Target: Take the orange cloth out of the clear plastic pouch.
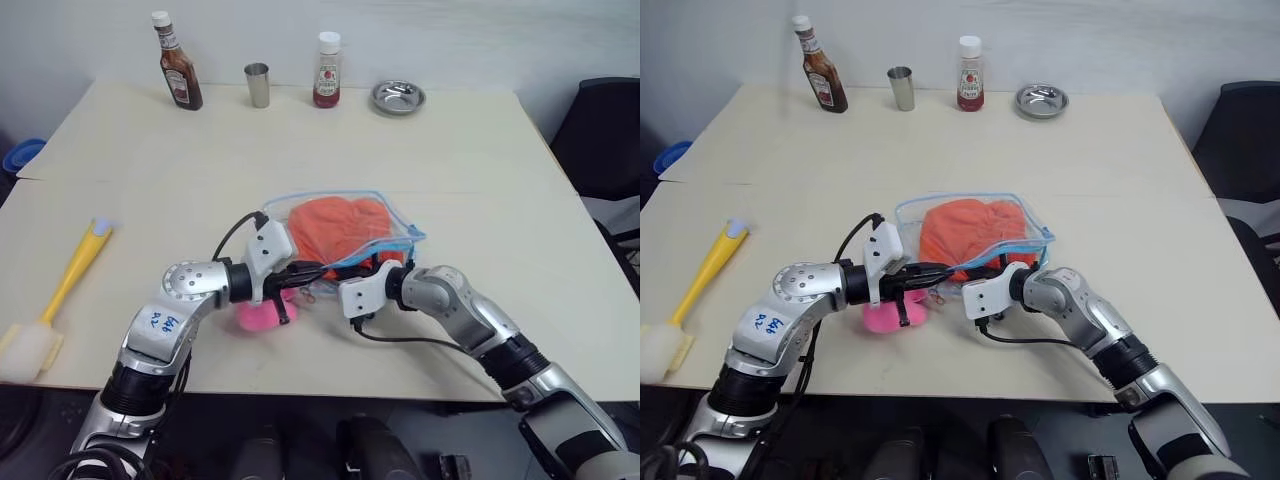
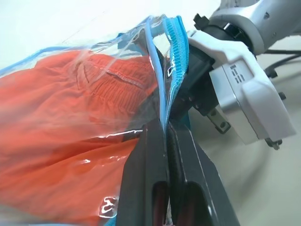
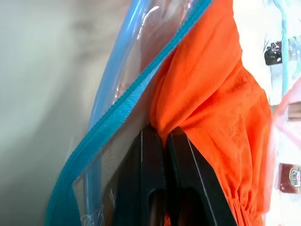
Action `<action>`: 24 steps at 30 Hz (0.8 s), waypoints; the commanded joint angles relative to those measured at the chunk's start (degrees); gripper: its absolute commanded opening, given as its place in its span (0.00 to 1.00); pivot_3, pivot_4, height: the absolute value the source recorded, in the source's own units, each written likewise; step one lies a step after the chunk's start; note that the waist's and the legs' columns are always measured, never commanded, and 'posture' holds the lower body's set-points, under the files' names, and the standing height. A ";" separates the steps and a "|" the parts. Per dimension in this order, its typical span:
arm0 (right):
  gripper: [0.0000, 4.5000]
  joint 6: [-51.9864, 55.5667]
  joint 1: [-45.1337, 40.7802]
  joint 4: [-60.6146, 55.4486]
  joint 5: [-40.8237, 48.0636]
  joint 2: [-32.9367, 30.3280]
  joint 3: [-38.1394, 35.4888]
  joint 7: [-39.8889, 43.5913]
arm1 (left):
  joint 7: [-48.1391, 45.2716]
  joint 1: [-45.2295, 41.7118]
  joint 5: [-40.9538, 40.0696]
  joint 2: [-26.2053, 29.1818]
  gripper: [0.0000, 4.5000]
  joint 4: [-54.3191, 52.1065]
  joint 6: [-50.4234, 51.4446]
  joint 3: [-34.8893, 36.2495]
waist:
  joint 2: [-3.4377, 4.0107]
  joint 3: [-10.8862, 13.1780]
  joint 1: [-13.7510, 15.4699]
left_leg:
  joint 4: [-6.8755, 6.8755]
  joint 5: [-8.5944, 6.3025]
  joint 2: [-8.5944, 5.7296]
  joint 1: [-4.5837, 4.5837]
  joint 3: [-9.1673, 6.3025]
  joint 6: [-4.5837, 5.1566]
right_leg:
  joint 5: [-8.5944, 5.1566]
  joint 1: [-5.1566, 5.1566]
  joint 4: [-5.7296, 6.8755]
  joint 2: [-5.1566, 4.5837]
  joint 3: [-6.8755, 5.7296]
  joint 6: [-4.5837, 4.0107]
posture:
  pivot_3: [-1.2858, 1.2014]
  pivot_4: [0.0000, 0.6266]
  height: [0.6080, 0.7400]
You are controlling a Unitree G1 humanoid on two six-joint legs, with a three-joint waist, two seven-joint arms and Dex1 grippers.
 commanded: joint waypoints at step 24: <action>0.01 -24.54 32.02 -1.20 25.97 -38.97 -24.56 8.26 | -8.35 1.09 11.67 13.54 0.00 15.63 -30.40 -2.65 | 0.07 0.04 -0.11 | -0.06 -0.02 0.09 0.12 0.08 0.04 | 0.00 0.16 -0.17 0.03 0.01 0.00 | 0.52 0.24 1.00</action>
